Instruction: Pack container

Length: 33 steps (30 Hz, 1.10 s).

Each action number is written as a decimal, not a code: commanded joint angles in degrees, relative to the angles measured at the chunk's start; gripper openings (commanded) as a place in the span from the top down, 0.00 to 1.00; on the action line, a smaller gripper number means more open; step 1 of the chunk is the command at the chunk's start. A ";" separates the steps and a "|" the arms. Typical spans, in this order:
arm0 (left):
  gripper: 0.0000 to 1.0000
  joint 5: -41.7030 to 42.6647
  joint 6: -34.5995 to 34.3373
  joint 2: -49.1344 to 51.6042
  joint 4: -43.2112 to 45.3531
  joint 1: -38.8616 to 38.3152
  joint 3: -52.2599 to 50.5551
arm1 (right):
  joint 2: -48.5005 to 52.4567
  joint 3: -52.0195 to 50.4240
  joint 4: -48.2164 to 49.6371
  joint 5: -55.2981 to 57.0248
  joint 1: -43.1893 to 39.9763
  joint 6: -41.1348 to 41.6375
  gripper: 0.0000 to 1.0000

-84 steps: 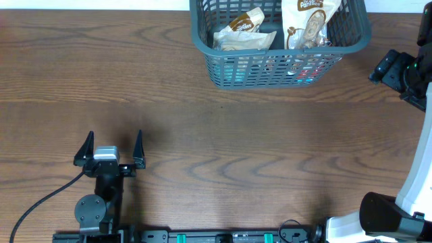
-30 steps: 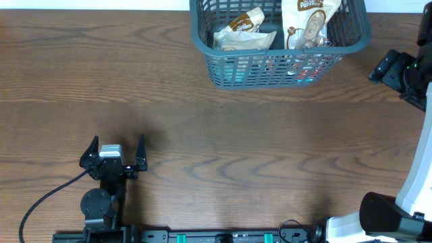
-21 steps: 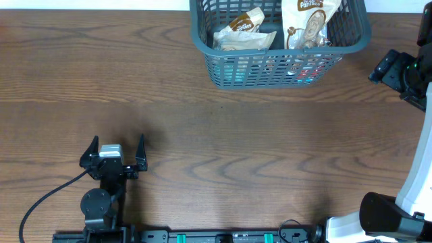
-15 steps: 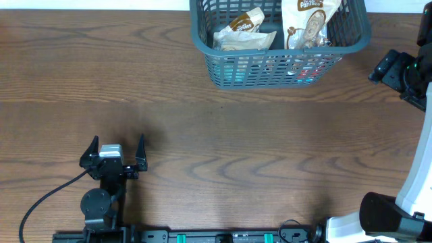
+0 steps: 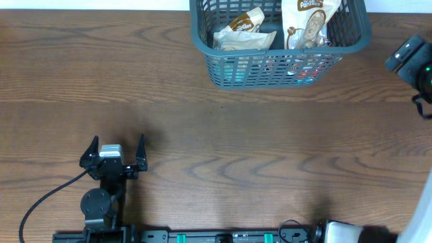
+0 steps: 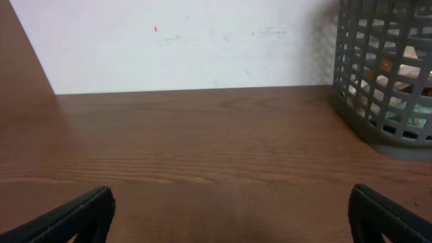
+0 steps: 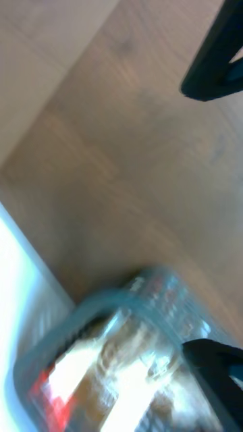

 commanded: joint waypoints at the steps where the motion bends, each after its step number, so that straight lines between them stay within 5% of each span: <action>1: 0.01 0.46 -0.72 -0.39 -2.54 0.31 -0.57 | -6.97 -7.98 9.22 -1.40 3.39 0.55 0.01; 12: 0.01 0.46 -0.72 -0.39 -2.54 0.31 -0.57 | -28.06 -41.55 49.99 -5.90 8.11 0.52 0.01; 21: 0.01 0.46 -0.72 -0.39 -2.54 0.31 -0.57 | -40.57 -58.34 75.49 -6.97 8.11 -5.01 0.01; 26: 0.01 0.46 -0.72 -0.39 -2.54 0.31 -0.57 | -45.59 -65.85 84.50 -12.76 8.11 -16.11 0.01; 33: 0.01 0.46 -0.72 -0.39 -2.54 0.31 -0.57 | -52.63 -77.37 87.54 -13.66 8.11 -17.49 0.01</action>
